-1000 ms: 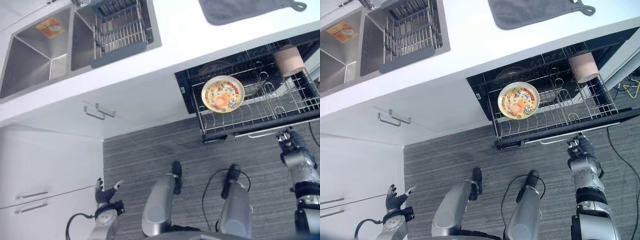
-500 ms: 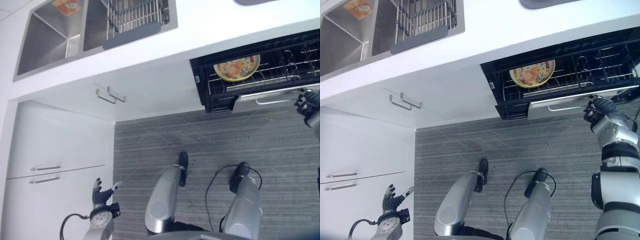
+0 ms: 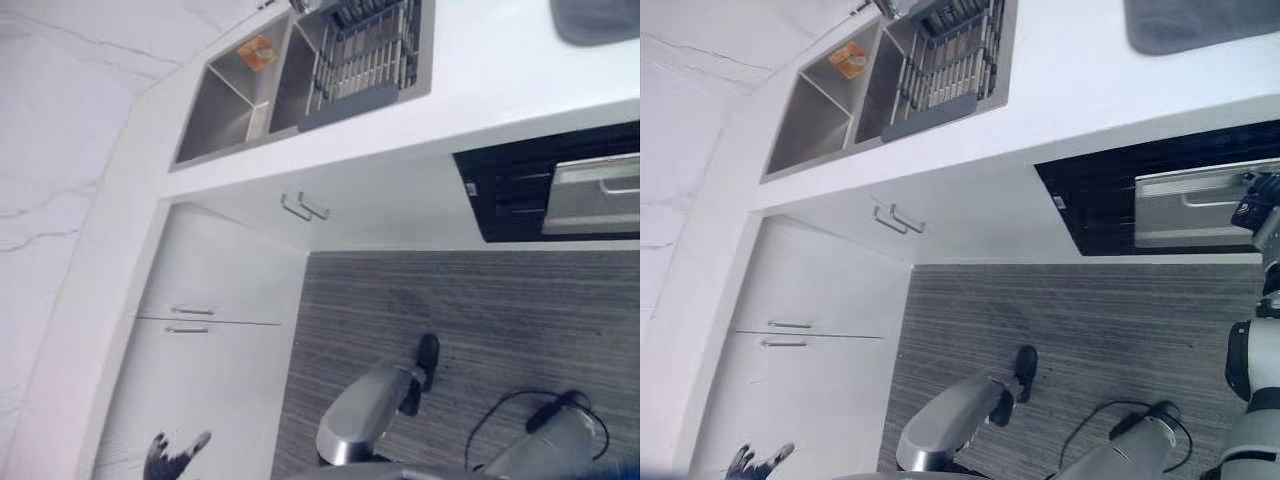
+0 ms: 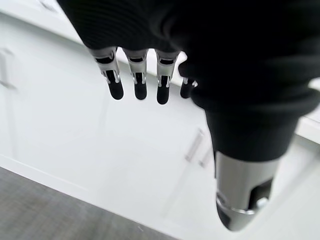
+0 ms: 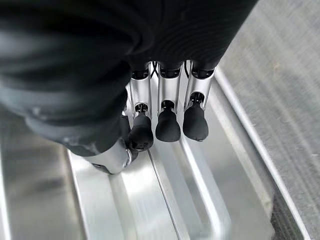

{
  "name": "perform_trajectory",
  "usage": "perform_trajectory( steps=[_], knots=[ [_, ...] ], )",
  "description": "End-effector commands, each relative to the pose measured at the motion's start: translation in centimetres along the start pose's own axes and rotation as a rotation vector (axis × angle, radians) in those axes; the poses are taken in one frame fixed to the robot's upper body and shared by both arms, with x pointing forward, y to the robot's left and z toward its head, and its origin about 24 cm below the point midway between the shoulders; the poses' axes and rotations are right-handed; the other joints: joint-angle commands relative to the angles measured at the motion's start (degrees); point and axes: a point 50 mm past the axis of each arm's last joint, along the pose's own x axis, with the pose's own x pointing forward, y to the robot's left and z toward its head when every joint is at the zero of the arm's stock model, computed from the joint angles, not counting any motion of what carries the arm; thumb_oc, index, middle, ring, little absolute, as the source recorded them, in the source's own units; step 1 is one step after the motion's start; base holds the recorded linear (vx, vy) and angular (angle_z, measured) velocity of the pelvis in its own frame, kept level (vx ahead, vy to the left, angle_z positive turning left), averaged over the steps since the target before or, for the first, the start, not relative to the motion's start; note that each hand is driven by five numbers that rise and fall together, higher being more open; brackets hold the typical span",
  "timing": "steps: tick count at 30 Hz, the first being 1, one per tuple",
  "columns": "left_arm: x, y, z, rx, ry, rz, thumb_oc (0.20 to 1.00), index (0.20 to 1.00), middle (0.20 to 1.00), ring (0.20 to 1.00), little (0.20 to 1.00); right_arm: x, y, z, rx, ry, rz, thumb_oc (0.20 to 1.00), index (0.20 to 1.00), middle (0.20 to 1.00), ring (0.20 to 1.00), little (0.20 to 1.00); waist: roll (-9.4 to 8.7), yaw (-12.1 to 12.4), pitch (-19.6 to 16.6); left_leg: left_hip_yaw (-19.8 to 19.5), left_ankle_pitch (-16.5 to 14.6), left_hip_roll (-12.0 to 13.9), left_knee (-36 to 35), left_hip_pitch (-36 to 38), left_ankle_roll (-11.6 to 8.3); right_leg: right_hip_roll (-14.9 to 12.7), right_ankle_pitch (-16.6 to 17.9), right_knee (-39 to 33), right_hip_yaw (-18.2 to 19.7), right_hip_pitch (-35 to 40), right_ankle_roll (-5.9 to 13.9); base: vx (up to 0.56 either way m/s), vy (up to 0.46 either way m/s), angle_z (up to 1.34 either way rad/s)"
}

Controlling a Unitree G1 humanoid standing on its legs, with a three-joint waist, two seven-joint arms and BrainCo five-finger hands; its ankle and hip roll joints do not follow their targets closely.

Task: Place the dishes in the dishwasher.

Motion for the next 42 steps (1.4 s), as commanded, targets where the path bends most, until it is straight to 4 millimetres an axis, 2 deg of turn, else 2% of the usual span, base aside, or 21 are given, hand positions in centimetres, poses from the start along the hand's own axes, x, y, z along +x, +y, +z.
perform_trajectory(
  steps=[1,4,8,14,17,19,20,21,23,24,25,26,28,30,31,32,33,37,38,40,42],
  knots=[
    [1.8,0.5,5.6,0.096,-0.219,-0.065,1.000,1.000,1.000,1.000,1.000,-3.0,1.9,10.8,0.058,-0.415,0.119,0.200,0.200,0.200,0.200,0.200,-0.81,4.4,1.3,-1.4,7.0,4.9,-0.8,-4.9,-2.78,0.2,-3.4,3.3,-0.1,4.3,-0.91,0.06,0.005,0.23],
    [1.7,0.7,5.6,0.118,-0.230,-0.102,1.000,1.000,1.000,1.000,1.000,-3.2,1.1,11.6,0.022,-0.415,0.112,0.200,0.200,0.200,0.200,0.200,-1.10,5.0,0.8,-1.7,7.0,4.7,-0.2,-5.1,-2.73,-0.2,-3.4,4.0,-0.5,4.2,-0.86,0.04,0.028,0.27],
    [1.7,1.0,6.2,0.120,-0.263,-0.117,1.000,1.000,1.000,1.000,1.000,-2.8,0.7,10.8,-0.032,-0.370,0.112,0.200,0.200,0.200,0.200,0.200,-2.00,5.1,1.3,-1.3,6.8,4.9,0.5,-5.1,-2.63,0.2,-2.2,2.1,-0.8,5.3,-0.47,-0.02,0.002,0.03],
    [1.3,0.4,7.4,0.109,-0.308,-0.137,1.000,1.000,1.000,1.000,1.000,-1.5,0.8,6.3,-0.026,-0.299,0.144,0.200,0.200,0.200,0.200,0.200,-4.35,4.4,3.0,-0.5,5.9,5.1,1.3,-4.8,-2.44,2.4,0.9,-4.1,-1.9,8.2,-0.10,-0.05,0.046,-0.06],
    [1.0,-0.1,8.3,0.065,-0.338,-0.120,1.000,1.000,1.000,1.000,1.000,-1.4,2.3,0.4,0.024,-0.327,0.205,0.200,0.200,0.200,0.200,0.200,-8.18,2.4,5.0,0.2,4.4,5.9,2.7,-5.0,-1.65,4.7,4.9,-10.1,-2.6,10.5,0.32,-0.04,0.022,-0.02],
    [0.9,-0.3,9.2,-0.003,-0.365,-0.075,1.000,1.000,1.000,1.000,1.000,-3.1,4.9,-4.5,0.096,-0.367,0.258,0.200,0.200,0.200,0.200,0.200,-11.89,0.2,6.8,1.7,4.3,6.7,3.5,-6.2,-0.32,7.4,10.3,-17.3,-2.6,11.8,0.47,-0.15,0.067,-0.22],
    [0.9,-0.4,9.4,-0.023,-0.372,-0.063,1.000,1.000,1.000,1.000,1.000,-3.8,5.7,-6.1,0.101,-0.370,0.271,0.200,0.200,0.200,0.200,0.200,-13.12,-0.3,7.0,2.1,3.7,6.7,3.8,-6.3,-0.07,7.8,11.5,-19.4,-2.3,12.5,0.77,-0.14,0.155,-0.49],
    [0.9,-0.9,9.7,-0.052,-0.382,-0.044,1.000,1.000,1.000,1.000,1.000,-5.2,7.0,-8.7,0.105,-0.368,0.290,0.200,0.200,0.200,0.200,0.200,-14.90,-1.4,7.1,2.6,2.8,6.7,4.4,-6.3,0.27,8.3,13.2,-22.1,-1.8,13.7,1.19,-0.03,0.140,-0.64],
    [1.0,-1.3,10.1,-0.079,-0.391,-0.021,1.000,1.000,1.000,1.000,1.000,-6.6,8.3,-10.6,0.074,-0.380,0.299,0.200,0.200,0.200,0.200,0.200,-16.80,-2.3,7.0,3.2,1.6,6.6,5.2,-6.2,0.69,8.4,14.9,-24.6,-1.5,15.0,1.63,-0.02,0.150,-0.56],
    [0.9,-1.8,10.6,-0.102,-0.415,0.015,1.000,1.000,1.000,1.000,1.000,-8.1,8.8,-14.1,0.159,-0.322,0.310,0.200,0.200,0.200,0.200,0.200,-20.34,-3.3,6.1,4.1,-0.2,6.7,5.8,-5.3,0.91,8.7,17.3,-28.4,-1.5,17.9,2.11,0.04,0.262,-0.04],
    [0.5,-2.7,10.4,-0.056,-0.455,0.025,1.000,1.000,1.000,1.000,1.000,-9.3,9.0,-18.9,0.233,-0.169,0.335,0.200,0.200,0.200,0.200,0.200,-23.57,-3.7,3.8,4.6,-1.5,7.0,5.3,-3.4,1.30,9.1,18.8,-29.9,-1.5,20.7,2.52,0.10,0.292,0.10],
    [0.4,-3.4,9.9,-0.008,-0.460,0.027,1.000,1.000,1.000,1.000,1.000,-10.0,9.2,-21.7,0.246,-0.073,0.345,0.200,0.200,0.200,0.200,0.200,-25.03,-3.8,2.6,4.6,-2.2,6.9,4.9,-1.4,1.86,8.8,20.1,-28.3,-1.4,21.6,2.52,0.16,0.237,0.01],
    [0.1,-4.4,8.7,0.053,-0.431,-0.005,1.000,1.000,1.000,1.000,1.000,-11.2,9.7,-25.3,0.228,0.056,0.358,0.200,0.200,0.200,0.200,0.200,-25.94,-4.4,0.8,4.1,-2.8,6.8,3.2,2.2,2.94,9.1,21.4,-25.2,0.2,22.3,2.38,0.20,0.113,-0.41],
    [0.2,-5.8,6.9,0.110,-0.337,-0.090,1.000,1.000,1.000,1.000,1.000,-12.5,10.1,-28.6,0.222,0.198,0.377,0.200,0.200,0.200,0.200,0.200,-25.91,-6.2,-1.6,2.6,-2.9,6.6,-0.2,6.3,3.77,13.0,19.0,-25.7,3.6,22.3,1.46,0.27,-0.025,-0.21],
    [0.3,-6.9,5.9,0.143,-0.264,-0.155,1.000,1.000,1.000,1.000,1.000,-13.8,9.7,-31.2,0.196,0.299,0.388,0.282,0.282,0.282,0.282,0.282,-25.93,-8.4,-4.0,0.4,-3.0,5.8,-2.4,8.8,4.40,17.4,16.6,-28.6,7.9,21.3,0.92,0.30,-0.162,0.14],
    [0.3,-7.4,5.1,0.128,-0.203,-0.187,1.000,1.000,1.000,1.000,1.000,-14.7,9.7,-32.7,0.177,0.369,0.410,0.683,0.683,0.683,0.683,0.683,-26.10,-9.6,-5.6,-0.5,-2.7,5.2,-3.5,9.7,4.55,19.0,16.7,-30.3,9.8,20.7,0.97,0.27,-0.167,1.04],
    [0.4,-7.4,4.7,0.126,-0.190,-0.190,1.000,1.000,1.000,1.000,1.000,-15.0,9.6,-33.3,0.172,0.393,0.414,1.000,1.000,1.000,1.000,1.000,-26.04,-10.0,-6.2,-0.7,-2.6,5.2,-4.5,10.6,4.50,19.4,16.9,-30.9,10.0,20.6,0.98,0.17,-0.190,1.73],
    [0.3,-7.2,1.6,0.074,-0.033,-0.213,1.000,1.000,1.000,1.000,1.000,-17.7,8.8,-37.6,0.053,0.601,0.511,1.000,1.000,1.000,1.000,1.000,-25.78,-9.7,-10.4,-0.1,-1.4,5.7,-9.1,15.3,3.29,22.0,16.3,-35.8,8.8,24.9,-0.63,0.09,-0.279,0.81],
    [0.3,-7.3,1.0,0.071,-0.006,-0.217,1.000,1.000,1.000,1.000,1.000,-19.0,8.4,-39.1,-0.009,0.674,0.548,1.000,1.000,1.000,1.000,1.000,-25.56,-9.4,-11.7,0.0,-0.7,5.9,-10.0,16.1,2.52,22.7,16.2,-38.1,8.6,26.6,-1.42,0.04,-0.315,0.25],
    [0.2,-7.5,0.7,0.082,0.011,-0.238,1.000,1.000,1.000,1.000,1.000,-20.2,7.8,-40.4,-0.049,0.758,0.571,1.000,1.000,1.000,1.000,1.000,-25.02,-9.1,-12.5,1.2,-0.1,6.7,-9.0,15.6,0.96,23.2,15.9,-39.9,7.2,28.3,-2.17,-0.01,-0.263,0.35],
    [0.0,-8.7,1.0,0.098,0.030,-0.305,1.000,1.000,1.000,1.000,1.000,-21.0,7.1,-41.3,-0.109,0.834,0.553,1.000,1.000,1.000,1.000,1.000,-24.18,-9.4,-12.5,3.2,-0.2,7.2,-2.5,12.6,-0.78,22.8,15.7,-40.2,6.1,28.8,-2.55,-0.11,-0.074,0.51]
  ],
)
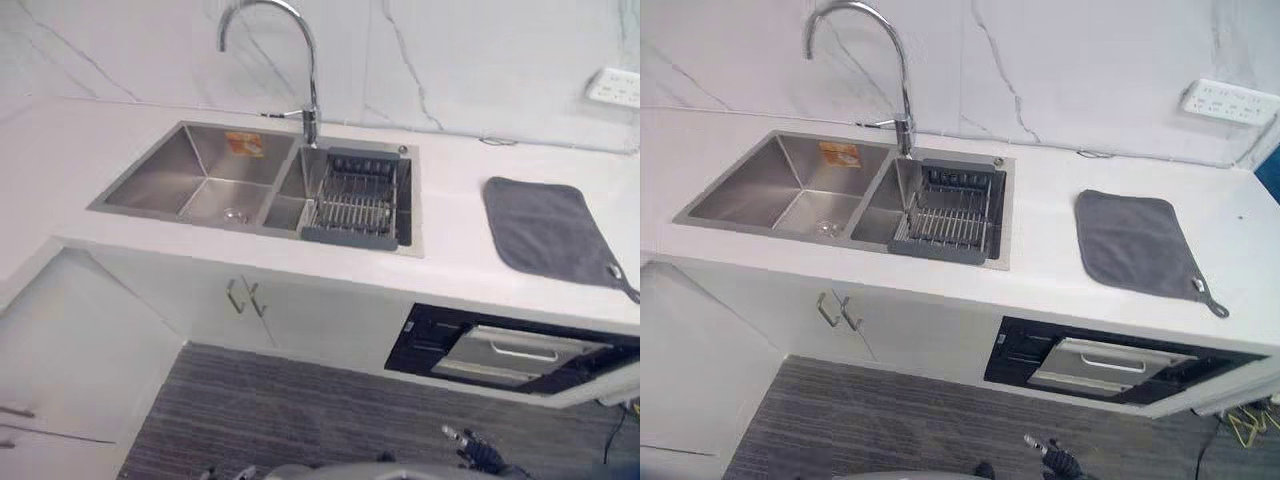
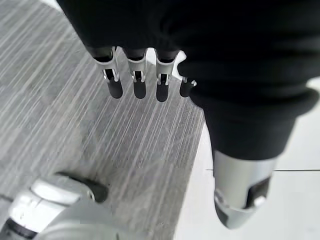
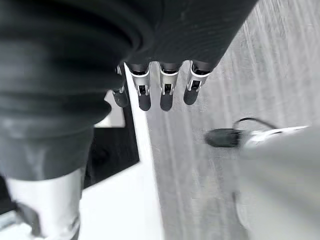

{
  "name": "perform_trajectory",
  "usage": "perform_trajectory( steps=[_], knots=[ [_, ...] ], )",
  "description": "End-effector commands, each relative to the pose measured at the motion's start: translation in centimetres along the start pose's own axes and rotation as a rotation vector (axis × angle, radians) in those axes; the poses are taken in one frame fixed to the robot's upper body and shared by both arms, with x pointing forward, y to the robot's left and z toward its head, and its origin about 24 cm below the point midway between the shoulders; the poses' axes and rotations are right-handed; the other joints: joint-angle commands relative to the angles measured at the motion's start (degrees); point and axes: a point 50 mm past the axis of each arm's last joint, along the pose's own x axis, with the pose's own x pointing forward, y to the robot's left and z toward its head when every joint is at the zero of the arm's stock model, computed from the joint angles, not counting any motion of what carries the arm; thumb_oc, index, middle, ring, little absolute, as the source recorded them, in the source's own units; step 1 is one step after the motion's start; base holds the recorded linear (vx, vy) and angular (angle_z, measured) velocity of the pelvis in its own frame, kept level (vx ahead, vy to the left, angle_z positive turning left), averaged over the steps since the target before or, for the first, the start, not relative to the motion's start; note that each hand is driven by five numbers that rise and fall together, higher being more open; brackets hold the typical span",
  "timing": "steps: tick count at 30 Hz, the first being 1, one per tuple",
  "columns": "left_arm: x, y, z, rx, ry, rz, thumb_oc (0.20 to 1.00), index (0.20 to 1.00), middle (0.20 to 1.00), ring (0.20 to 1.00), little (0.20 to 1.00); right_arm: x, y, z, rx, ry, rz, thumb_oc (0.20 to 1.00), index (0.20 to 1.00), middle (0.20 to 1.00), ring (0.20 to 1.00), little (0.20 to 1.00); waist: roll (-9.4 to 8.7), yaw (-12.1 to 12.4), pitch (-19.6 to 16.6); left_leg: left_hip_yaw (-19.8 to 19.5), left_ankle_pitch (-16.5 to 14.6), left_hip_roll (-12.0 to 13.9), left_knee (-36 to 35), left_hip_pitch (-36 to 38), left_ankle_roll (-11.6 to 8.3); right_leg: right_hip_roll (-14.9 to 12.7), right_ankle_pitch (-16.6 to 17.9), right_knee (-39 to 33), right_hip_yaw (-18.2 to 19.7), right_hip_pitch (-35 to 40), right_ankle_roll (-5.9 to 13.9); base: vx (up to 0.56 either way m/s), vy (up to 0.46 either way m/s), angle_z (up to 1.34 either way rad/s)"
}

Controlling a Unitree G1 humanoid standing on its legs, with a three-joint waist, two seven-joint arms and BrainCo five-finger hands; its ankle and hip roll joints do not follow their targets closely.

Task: Place the dishes in the dishwasher.

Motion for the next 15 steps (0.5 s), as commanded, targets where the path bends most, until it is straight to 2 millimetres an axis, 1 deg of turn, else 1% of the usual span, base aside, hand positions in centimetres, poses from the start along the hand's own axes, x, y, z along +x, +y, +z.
perform_trajectory(
  steps=[1,2,3,4,5,6,8,10,15],
  knots=[
    [0.9,-1.1,4.6,-0.006,-0.104,-0.095,1.000,1.000,1.000,1.000,1.000,0.1,-1.2,2.7,-0.055,-0.044,-0.015,1.000,1.000,1.000,1.000,1.000,0.35,-0.5,4.1,9.7,1.7,6.7,5.4,-5.6,-3.63,-4.5,0.5,0.2,-1.1,2.4,4.27,-0.10,0.061,0.33],
    [1.1,-1.2,5.0,-0.007,-0.093,-0.113,1.000,1.000,1.000,1.000,1.000,0.0,-1.6,2.4,-0.043,-0.025,-0.025,1.000,1.000,1.000,1.000,1.000,0.52,-1.4,3.6,11.6,1.3,7.1,4.3,-5.1,-3.54,-4.6,0.3,0.2,-1.8,2.5,4.40,-0.07,0.135,0.68],
    [1.5,-1.4,5.3,-0.004,-0.060,-0.132,1.000,1.000,1.000,1.000,1.000,-0.1,-2.3,2.0,-0.033,0.014,-0.040,1.000,1.000,1.000,1.000,1.000,1.03,-3.0,2.4,13.1,1.6,7.4,-0.1,-3.0,-3.11,-4.4,0.1,0.2,-2.4,2.5,4.49,-0.01,0.141,0.88],
    [1.6,-1.5,5.4,-0.001,-0.045,-0.132,1.000,1.000,1.000,1.000,1.000,-0.2,-2.6,1.7,-0.027,0.031,-0.047,1.000,1.000,1.000,1.000,1.000,1.31,-3.5,1.7,12.7,2.0,7.1,-2.6,-1.6,-2.87,-4.1,0.1,0.2,-2.0,2.6,4.51,0.06,0.152,0.74],
    [1.8,-1.7,5.3,0.004,-0.013,-0.134,1.000,1.000,1.000,1.000,1.000,-0.3,-2.9,1.0,-0.003,0.059,-0.055,1.000,1.000,1.000,1.000,1.000,1.91,-4.4,0.7,11.9,2.6,6.8,-6.3,0.6,-2.52,-3.5,-0.2,0.2,-1.0,3.0,4.49,0.10,0.097,0.19],
    [1.9,-1.7,5.4,0.013,-0.005,-0.135,1.000,1.000,1.000,1.000,1.000,-0.4,-2.9,0.5,0.012,0.072,-0.055,1.000,1.000,1.000,1.000,1.000,2.11,-4.9,0.1,11.7,2.4,6.7,-6.9,1.2,-2.41,-3.2,-0.3,0.2,-0.6,3.2,4.50,0.14,0.087,-0.09],
    [2.1,-1.8,5.2,0.013,0.020,-0.128,1.000,1.000,1.000,1.000,1.000,-0.5,-2.5,-0.6,-0.014,0.127,-0.043,1.000,1.000,1.000,1.000,1.000,2.14,-5.9,-1.3,11.5,1.3,6.2,-6.9,2.3,-1.96,-3.2,-0.6,0.2,0.5,3.5,4.71,0.12,0.069,-0.08],
    [2.2,-1.8,5.5,0.028,0.000,-0.124,1.000,1.000,1.000,1.000,1.000,-0.5,-2.3,-1.4,-0.016,0.174,-0.037,1.000,1.000,1.000,1.000,1.000,2.25,-6.3,-1.9,11.8,0.8,5.9,-6.9,3.0,-1.61,-3.5,-0.5,0.2,0.8,3.8,5.01,0.07,0.074,-0.01],
    [2.3,-1.7,5.3,0.004,0.022,-0.098,1.000,1.000,1.000,1.000,1.000,-0.3,-1.6,-1.3,-0.051,0.190,-0.020,1.000,1.000,1.000,1.000,1.000,2.58,-7.0,-2.7,12.8,-0.2,5.6,-6.9,4.4,-0.71,-3.5,-0.7,0.2,1.8,4.6,5.05,0.07,0.059,-0.09]
  ],
)
